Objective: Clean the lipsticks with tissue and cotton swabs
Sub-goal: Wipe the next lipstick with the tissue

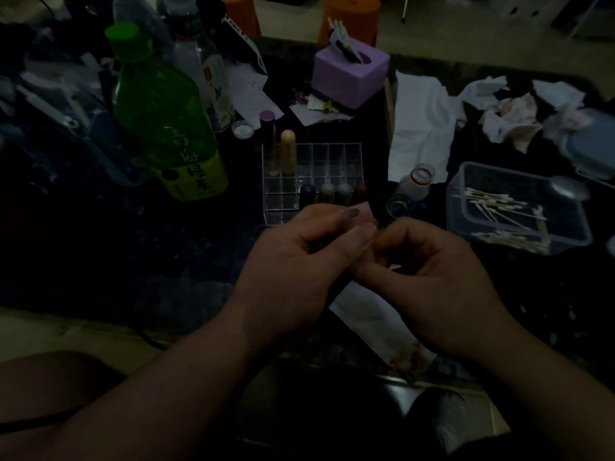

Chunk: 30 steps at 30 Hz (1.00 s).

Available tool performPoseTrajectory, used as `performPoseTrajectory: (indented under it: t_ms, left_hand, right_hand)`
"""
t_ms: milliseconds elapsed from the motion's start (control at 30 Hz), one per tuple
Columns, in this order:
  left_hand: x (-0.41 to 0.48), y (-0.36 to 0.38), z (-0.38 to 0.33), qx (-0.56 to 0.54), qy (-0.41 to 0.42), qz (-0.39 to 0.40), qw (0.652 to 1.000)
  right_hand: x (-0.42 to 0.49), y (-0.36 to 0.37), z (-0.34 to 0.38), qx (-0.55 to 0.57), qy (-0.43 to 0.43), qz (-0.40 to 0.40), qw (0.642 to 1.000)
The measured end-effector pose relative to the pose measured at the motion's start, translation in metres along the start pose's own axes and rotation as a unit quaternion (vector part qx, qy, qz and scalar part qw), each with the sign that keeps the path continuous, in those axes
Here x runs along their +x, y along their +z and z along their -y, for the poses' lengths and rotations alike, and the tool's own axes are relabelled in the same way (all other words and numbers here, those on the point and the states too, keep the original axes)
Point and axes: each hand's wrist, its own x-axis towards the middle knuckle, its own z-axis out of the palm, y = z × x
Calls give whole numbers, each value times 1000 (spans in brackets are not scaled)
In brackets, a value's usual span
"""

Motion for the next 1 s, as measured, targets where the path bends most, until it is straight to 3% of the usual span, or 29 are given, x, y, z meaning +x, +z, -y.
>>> performPoseTrajectory:
  t_ms: [100, 200, 300, 533, 700, 1000]
  left_hand:
    - [0, -1, -1, 10, 5, 9, 1000]
    - [3, -8, -1, -54, -12, 18, 998]
    - [9, -16, 2, -120, -29, -32, 992]
    - [10, -16, 4, -231, -78, -60, 968]
    - [9, -16, 6, -213, -76, -47, 973]
    - [6, -15, -2, -60, -91, -26, 994]
  right_hand:
    - [-2, 1, -4, 2, -7, -1, 1000]
    - [0, -5, 2, 45, 4, -28, 999]
    - [4, -19, 2, 75, 34, -52, 995]
    - [0, -18, 1, -5, 42, 12, 999]
    - [-1, -15, -4, -29, 22, 29, 999]
    - [-1, -14, -8, -43, 2, 55, 998]
